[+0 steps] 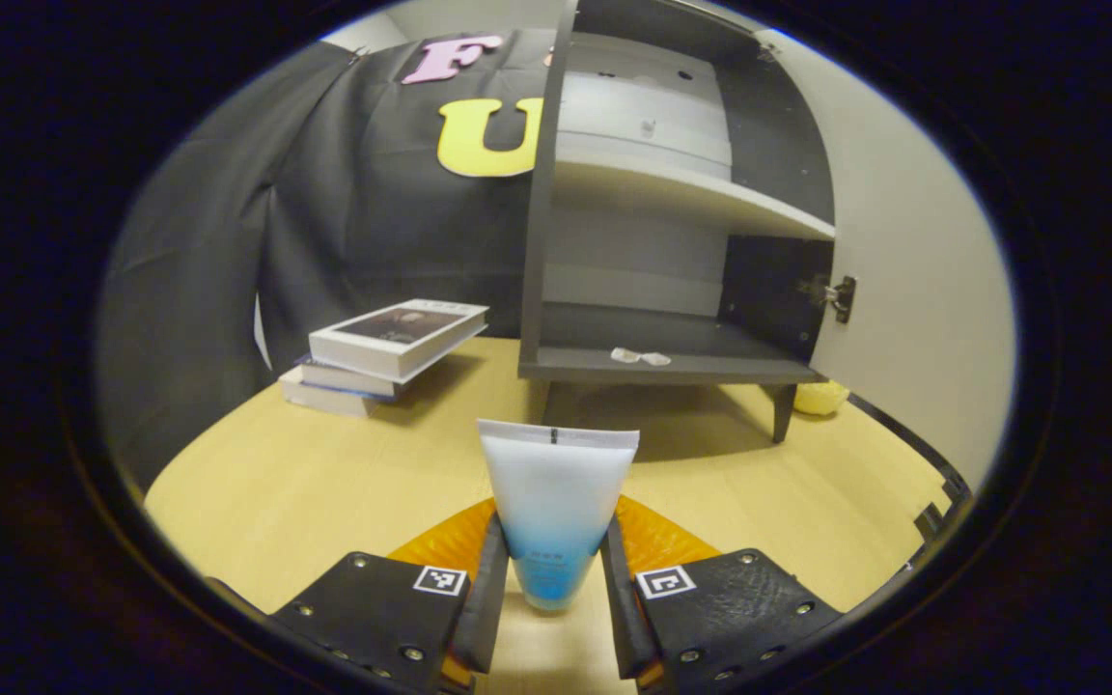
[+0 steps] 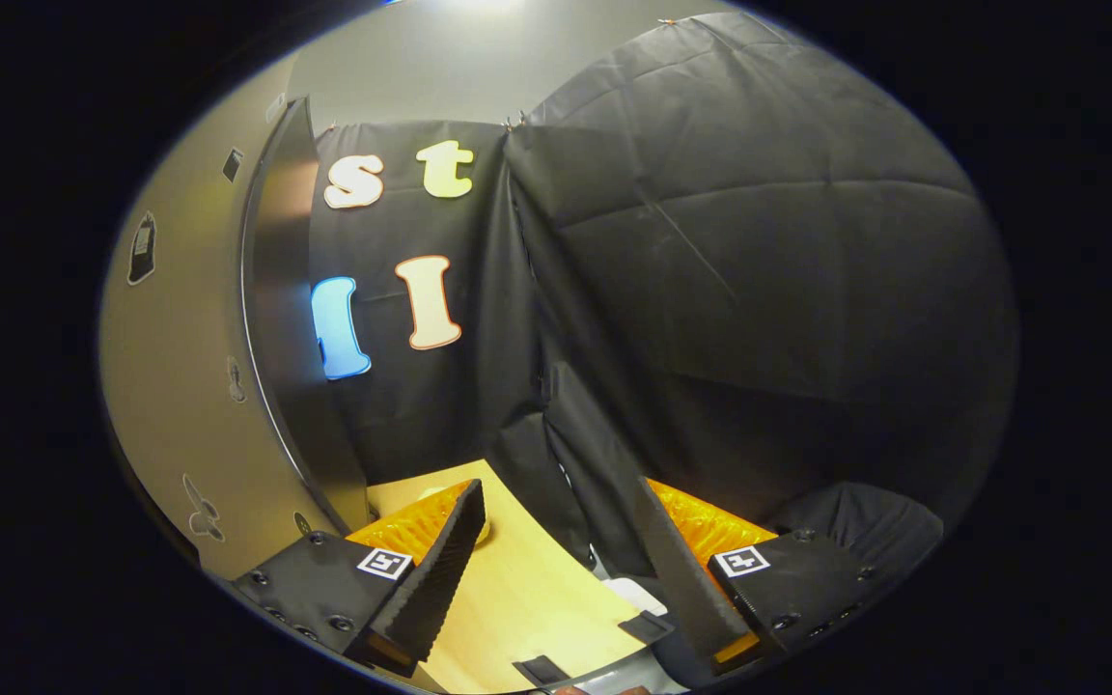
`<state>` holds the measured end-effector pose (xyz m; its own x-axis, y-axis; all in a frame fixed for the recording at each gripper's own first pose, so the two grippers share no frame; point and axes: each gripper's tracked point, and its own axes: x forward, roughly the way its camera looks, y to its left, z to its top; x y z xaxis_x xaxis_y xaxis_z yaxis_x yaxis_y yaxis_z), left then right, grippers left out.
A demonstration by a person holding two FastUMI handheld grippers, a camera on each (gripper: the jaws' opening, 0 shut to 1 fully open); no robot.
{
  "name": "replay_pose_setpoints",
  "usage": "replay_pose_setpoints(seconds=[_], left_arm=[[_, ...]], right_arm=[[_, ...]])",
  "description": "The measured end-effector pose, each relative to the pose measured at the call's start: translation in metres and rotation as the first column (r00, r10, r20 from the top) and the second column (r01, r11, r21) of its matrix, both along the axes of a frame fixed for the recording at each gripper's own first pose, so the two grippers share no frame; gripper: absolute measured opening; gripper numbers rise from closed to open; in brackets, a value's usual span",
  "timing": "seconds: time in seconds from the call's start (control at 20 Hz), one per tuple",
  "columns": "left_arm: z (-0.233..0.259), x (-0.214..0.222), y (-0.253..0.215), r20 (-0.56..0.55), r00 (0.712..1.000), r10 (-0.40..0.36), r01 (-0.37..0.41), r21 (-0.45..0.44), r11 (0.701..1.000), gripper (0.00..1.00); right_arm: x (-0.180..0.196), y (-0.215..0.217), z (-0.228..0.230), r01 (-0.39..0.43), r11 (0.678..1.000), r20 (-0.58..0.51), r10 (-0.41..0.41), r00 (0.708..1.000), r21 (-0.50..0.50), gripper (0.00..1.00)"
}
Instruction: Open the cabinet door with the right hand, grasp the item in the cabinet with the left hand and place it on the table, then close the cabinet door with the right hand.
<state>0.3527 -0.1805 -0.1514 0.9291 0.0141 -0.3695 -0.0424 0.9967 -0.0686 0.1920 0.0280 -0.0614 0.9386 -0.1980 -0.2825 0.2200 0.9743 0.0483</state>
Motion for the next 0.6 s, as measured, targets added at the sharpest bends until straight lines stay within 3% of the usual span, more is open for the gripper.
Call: replay_pose_setpoints(seconds=[0.05,0.2,0.25,0.3,0.4,0.5,0.6], left_arm=[[-0.002,-0.001,0.001,0.000,1.000,0.008,-0.008,0.003,1.000,0.53],[-0.006,-0.002,0.001,0.002,1.000,-0.004,0.004,0.027,1.000,0.49],[-0.007,-0.002,0.000,0.007,1.000,-0.008,0.008,0.037,0.999,0.49],[-0.008,-0.002,0.001,0.010,1.000,-0.009,0.008,0.046,0.999,0.49],[-0.010,-0.005,0.000,0.011,1.000,-0.013,0.012,0.060,0.998,0.53],[-0.012,-0.007,-0.002,0.015,1.000,-0.023,0.022,0.067,0.997,0.53],[-0.016,-0.010,-0.003,0.005,0.999,-0.038,0.037,0.078,0.996,0.50]], right_arm=[[0.001,0.002,-0.004,0.001,1.000,-0.007,-0.001,1.000,0.002,0.98],[-0.001,0.007,-0.016,-0.012,1.000,-0.036,0.012,0.999,0.013,0.98],[-0.001,0.008,-0.019,-0.014,1.000,-0.042,0.015,0.999,0.013,0.93],[-0.001,0.009,-0.020,-0.017,1.000,-0.048,0.018,0.999,0.013,0.98],[-0.003,0.007,-0.028,-0.018,1.000,-0.064,0.020,0.998,0.021,0.98],[-0.004,0.008,-0.036,-0.020,0.999,-0.079,0.022,0.997,0.029,0.93],[-0.006,0.007,-0.043,-0.020,0.999,-0.095,0.023,0.995,0.030,0.98]])
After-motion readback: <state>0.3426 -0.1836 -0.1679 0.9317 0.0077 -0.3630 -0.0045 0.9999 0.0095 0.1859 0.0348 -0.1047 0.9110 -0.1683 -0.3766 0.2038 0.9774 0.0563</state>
